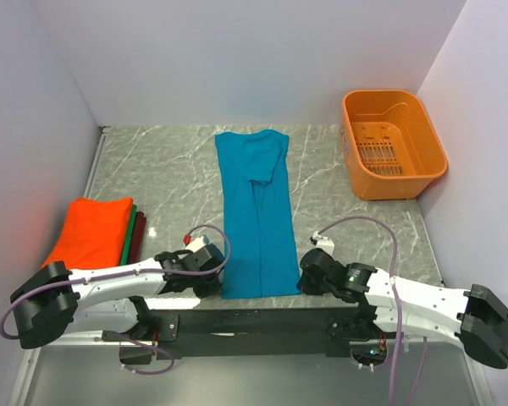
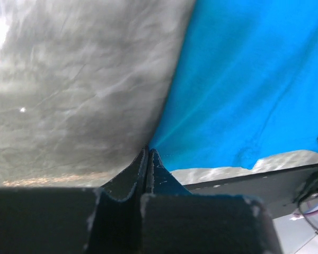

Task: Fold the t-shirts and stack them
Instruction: Fold the tshirt

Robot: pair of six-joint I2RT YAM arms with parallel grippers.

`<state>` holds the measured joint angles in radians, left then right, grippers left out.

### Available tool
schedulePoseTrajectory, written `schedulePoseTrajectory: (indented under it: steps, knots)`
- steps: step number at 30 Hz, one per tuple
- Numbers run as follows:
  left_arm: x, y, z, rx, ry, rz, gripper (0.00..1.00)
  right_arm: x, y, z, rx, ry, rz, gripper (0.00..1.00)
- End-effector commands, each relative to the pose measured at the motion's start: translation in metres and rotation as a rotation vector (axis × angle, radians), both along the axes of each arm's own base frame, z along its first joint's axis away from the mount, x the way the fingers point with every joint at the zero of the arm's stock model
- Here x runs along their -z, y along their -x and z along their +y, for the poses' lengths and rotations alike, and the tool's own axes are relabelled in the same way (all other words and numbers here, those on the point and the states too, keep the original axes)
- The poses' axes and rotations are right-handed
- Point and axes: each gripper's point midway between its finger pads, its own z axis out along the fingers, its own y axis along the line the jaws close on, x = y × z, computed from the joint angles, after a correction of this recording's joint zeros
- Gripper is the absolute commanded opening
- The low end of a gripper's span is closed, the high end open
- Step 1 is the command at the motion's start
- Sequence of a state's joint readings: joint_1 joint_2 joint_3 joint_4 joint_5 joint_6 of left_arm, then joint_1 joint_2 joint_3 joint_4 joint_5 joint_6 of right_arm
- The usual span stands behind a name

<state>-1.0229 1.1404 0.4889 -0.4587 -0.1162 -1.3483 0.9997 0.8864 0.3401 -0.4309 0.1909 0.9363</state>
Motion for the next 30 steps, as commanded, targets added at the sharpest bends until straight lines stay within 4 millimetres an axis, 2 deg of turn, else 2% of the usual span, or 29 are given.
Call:
schedulePoseTrajectory:
  steps: [1, 5, 7, 9, 10, 11, 12, 13, 14, 16, 17, 18, 19, 20, 21, 22, 23, 24, 25, 26, 30]
  knots:
    - [0.004, 0.010, -0.001, -0.020, 0.019, 0.029, 0.01, 0.002, 0.005, 0.004, 0.007, -0.035, 0.013, 0.03]
    - [-0.011, 0.009, -0.008, -0.022, 0.036, -0.001, 0.01, -0.009, 0.004, 0.004, 0.011, -0.053, -0.012, 0.02]
    - [-0.016, 0.007, -0.009, -0.029, 0.039, -0.010, 0.01, -0.022, -0.004, 0.006, 0.023, -0.067, -0.056, 0.02]
    - [-0.030, -0.005, -0.016, -0.031, 0.049, -0.060, 0.01, -0.030, -0.011, 0.005, 0.033, -0.037, -0.084, 0.04]
    - [-0.036, -0.010, -0.018, -0.033, 0.050, -0.078, 0.01, -0.048, -0.021, 0.011, 0.032, -0.044, -0.123, 0.04]
    - [-0.050, -0.022, -0.024, -0.029, 0.059, -0.111, 0.00, -0.055, -0.031, 0.007, 0.054, -0.007, -0.163, 0.05]
    - [-0.054, -0.029, -0.025, -0.025, 0.051, -0.125, 0.00, -0.057, -0.038, 0.008, 0.059, 0.025, -0.172, 0.06]
    - [-0.058, -0.036, -0.027, -0.025, 0.051, -0.135, 0.00, -0.076, -0.049, 0.015, 0.054, 0.021, -0.212, 0.06]
    - [-0.067, -0.052, -0.031, -0.027, 0.058, -0.162, 0.00, -0.083, -0.058, 0.019, 0.058, 0.021, -0.229, 0.06]
    - [-0.074, -0.069, -0.035, -0.029, 0.062, -0.185, 0.00, -0.096, -0.080, 0.026, 0.058, 0.037, -0.253, 0.06]
    - [-0.080, -0.087, -0.036, -0.040, 0.058, -0.213, 0.00, -0.103, -0.090, 0.033, 0.056, 0.017, -0.266, 0.06]
    - [-0.083, -0.097, -0.037, -0.047, 0.056, -0.223, 0.00, -0.095, -0.099, 0.035, 0.054, 0.050, -0.243, 0.05]
    - [-0.085, -0.106, -0.038, -0.054, 0.057, -0.231, 0.00, -0.107, -0.119, 0.034, 0.077, 0.050, -0.264, 0.04]
    - [-0.088, -0.125, -0.037, -0.071, 0.048, -0.239, 0.00, -0.109, -0.131, 0.036, 0.085, 0.056, -0.269, 0.03]
    - [-0.092, -0.136, -0.038, -0.082, 0.048, -0.253, 0.00, -0.107, -0.145, 0.041, 0.078, 0.080, -0.262, 0.02]
    - [-0.094, -0.147, -0.038, -0.094, 0.042, -0.262, 0.00, -0.107, -0.161, 0.035, 0.112, 0.088, -0.261, 0.02]
    - [-0.097, -0.166, -0.037, -0.113, 0.038, -0.270, 0.00, -0.109, -0.173, 0.037, 0.122, 0.083, -0.271, 0.01]
    - [-0.098, -0.176, -0.036, -0.126, 0.037, -0.273, 0.00, -0.106, -0.187, 0.042, 0.126, 0.092, -0.260, 0.01]
    - [-0.100, -0.187, -0.037, -0.138, 0.042, -0.283, 0.00, -0.104, -0.201, 0.037, 0.147, 0.103, -0.260, 0.00]
    - [-0.098, -0.205, -0.034, -0.164, 0.039, -0.280, 0.00, -0.103, -0.211, 0.037, 0.156, 0.106, -0.262, 0.00]
    - [-0.089, -0.244, -0.035, -0.205, 0.040, -0.267, 0.00, -0.092, -0.259, 0.039, 0.191, 0.134, -0.251, 0.00]
